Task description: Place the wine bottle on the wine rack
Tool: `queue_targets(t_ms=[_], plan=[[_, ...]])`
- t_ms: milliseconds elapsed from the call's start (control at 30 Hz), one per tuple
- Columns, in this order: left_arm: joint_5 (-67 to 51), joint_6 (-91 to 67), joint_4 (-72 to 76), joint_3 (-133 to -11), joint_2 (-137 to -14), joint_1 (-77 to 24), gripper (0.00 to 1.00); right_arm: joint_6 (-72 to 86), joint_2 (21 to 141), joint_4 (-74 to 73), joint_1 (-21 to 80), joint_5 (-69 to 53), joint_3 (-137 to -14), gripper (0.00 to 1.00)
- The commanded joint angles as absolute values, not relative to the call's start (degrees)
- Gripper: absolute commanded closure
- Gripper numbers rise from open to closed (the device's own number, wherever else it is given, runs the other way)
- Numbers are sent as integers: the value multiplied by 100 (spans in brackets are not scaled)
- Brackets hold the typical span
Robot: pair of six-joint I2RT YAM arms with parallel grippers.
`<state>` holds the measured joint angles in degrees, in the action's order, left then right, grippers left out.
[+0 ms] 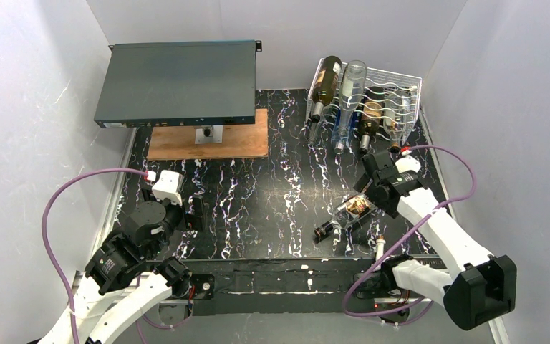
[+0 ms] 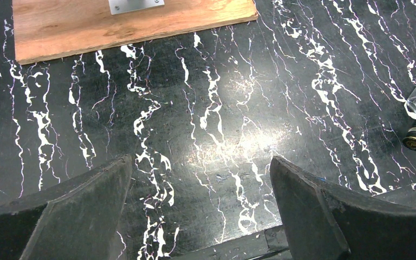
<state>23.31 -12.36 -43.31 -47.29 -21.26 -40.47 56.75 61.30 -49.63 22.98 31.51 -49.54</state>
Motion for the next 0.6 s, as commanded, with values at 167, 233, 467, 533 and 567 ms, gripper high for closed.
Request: queue_targets(t_ms=[167, 233, 467, 533, 567], plan=[[2382, -1162, -4254, -4676, -2073, -4061, 1, 6430, 6498, -4723, 2250, 2572, -4657, 0], [2383, -1161, -4254, -4674, -2071, -4060, 1, 6451, 6638, -4510, 2242, 2445, -4598, 0], [2372, -1161, -4254, -4676, -2065, -4059, 1, 6620, 7244, -4393, 2238, 2486, -4751, 0], [2373, -1160, -4255, -4676, -2056, -4061, 1, 6695, 7364, -4443, 2234, 2504, -4763, 0], [2373, -1160, -4254, -4672, -2050, -4058, 1, 6761, 7416, -4476, 2240, 2512, -4752, 0]])
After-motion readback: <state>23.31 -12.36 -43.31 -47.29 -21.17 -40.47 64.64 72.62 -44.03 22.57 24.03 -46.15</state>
